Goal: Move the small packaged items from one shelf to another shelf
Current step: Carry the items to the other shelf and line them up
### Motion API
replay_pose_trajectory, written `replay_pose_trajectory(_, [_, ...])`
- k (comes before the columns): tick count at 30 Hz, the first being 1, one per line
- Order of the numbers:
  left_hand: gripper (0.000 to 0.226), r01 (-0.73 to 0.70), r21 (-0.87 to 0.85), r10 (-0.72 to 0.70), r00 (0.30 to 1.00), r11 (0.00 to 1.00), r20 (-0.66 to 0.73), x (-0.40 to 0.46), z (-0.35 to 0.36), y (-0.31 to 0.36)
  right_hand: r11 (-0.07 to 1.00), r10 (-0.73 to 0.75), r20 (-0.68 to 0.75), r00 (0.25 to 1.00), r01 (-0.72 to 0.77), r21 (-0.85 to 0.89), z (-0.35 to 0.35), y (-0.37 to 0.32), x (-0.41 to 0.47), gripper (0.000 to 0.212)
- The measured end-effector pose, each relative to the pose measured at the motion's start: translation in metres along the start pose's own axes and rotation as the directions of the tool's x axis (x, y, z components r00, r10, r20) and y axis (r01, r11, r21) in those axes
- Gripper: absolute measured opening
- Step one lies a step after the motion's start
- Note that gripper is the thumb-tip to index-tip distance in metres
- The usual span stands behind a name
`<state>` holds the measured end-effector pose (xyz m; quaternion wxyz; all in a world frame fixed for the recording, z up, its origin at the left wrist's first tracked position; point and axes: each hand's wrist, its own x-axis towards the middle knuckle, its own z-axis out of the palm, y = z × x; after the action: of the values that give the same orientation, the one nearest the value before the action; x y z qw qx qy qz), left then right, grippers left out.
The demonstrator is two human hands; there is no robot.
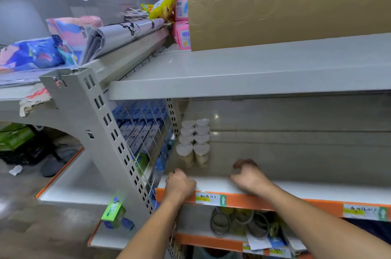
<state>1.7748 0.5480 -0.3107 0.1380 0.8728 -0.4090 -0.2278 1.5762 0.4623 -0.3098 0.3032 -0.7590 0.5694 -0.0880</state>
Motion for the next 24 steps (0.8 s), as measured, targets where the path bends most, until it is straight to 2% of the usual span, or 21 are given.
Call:
replay_pose_trajectory(5, [0.047, -0.028, 0.177, 0.024, 0.999, 0.984, 0.027, -0.027, 0.008, 0.026, 0.996, 0.013, 0.028, 1.000, -0.010, -0.094, -0.025, 0.025, -0.028, 0.051])
replay_pose_trajectory(11, [0.035, -0.224, 0.269, 0.187, 0.970, 0.937, 0.157, -0.064, 0.029, 0.085, 0.986, 0.048, 0.061, 0.997, -0.038, -0.159, -0.061, 0.060, -0.067, 0.046])
replay_pose_trajectory(15, [0.034, -0.359, 0.270, 0.300, 0.924, 0.893, 0.236, -0.086, 0.052, 0.128, 0.984, 0.068, 0.079, 0.995, -0.054, -0.171, -0.083, 0.092, -0.096, 0.047])
replay_pose_trajectory(18, [0.043, -0.437, 0.240, 0.368, 0.886, 0.867, 0.282, -0.106, 0.071, 0.158, 0.981, 0.120, 0.074, 0.990, -0.106, -0.165, -0.098, 0.118, -0.115, 0.042])
replay_pose_trajectory(24, [0.045, -0.600, 0.226, 0.499, 0.780, 0.768, 0.377, -0.141, 0.106, 0.215, 0.967, 0.198, 0.108, 0.974, -0.177, -0.183, -0.127, 0.170, -0.150, 0.038])
